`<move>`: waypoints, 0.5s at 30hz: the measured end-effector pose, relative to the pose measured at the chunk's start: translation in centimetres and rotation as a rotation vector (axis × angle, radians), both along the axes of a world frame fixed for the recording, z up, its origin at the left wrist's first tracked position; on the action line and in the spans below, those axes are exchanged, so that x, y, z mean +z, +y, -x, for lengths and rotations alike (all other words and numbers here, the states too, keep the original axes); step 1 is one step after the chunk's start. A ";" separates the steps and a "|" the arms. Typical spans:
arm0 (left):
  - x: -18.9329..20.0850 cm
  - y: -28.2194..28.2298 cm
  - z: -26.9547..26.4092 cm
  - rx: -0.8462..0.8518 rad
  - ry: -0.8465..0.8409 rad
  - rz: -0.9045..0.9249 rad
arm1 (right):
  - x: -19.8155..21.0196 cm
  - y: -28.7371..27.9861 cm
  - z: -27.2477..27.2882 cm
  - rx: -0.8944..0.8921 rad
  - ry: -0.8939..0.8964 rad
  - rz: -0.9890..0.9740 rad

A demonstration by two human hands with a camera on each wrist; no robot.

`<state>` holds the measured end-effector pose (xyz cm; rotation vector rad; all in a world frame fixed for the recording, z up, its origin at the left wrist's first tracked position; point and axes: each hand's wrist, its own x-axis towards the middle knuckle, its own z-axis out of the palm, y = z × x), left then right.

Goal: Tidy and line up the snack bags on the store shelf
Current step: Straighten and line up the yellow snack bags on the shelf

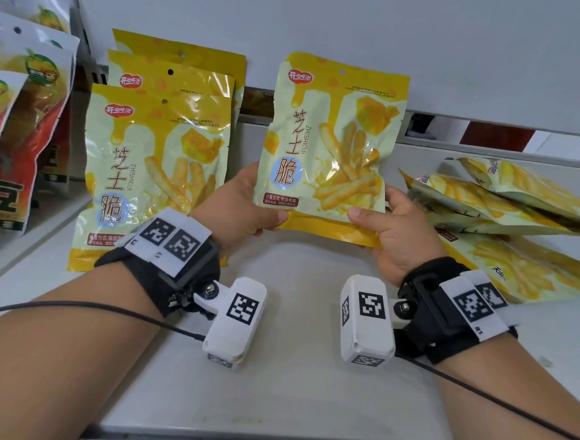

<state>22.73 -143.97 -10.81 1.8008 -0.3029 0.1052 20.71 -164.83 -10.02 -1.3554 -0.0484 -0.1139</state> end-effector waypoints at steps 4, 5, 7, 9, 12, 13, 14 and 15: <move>-0.3 0.2 -0.1 0.025 0.021 0.042 | -0.4 0.2 0.3 0.112 0.071 0.019; -0.4 0.2 -0.2 0.028 0.025 0.053 | -0.5 0.3 0.4 0.136 0.090 0.053; -0.4 0.3 -0.1 0.027 0.025 0.064 | -0.5 0.3 0.4 0.138 0.104 0.102; -0.4 0.3 -0.1 0.017 0.004 0.039 | -0.4 0.2 0.4 0.120 0.104 0.131; -0.2 0.4 0.1 -0.001 -0.039 -0.014 | -0.3 0.0 0.3 0.124 0.097 0.153; -0.2 0.4 0.1 -0.004 -0.051 -0.028 | -0.3 -0.1 0.4 0.124 0.093 0.162; -0.1 0.3 0.1 -0.007 -0.060 -0.039 | -0.3 -0.1 0.4 0.120 0.088 0.173; -0.1 0.3 0.2 -0.009 -0.065 -0.044 | -0.3 0.0 0.4 0.113 0.083 0.182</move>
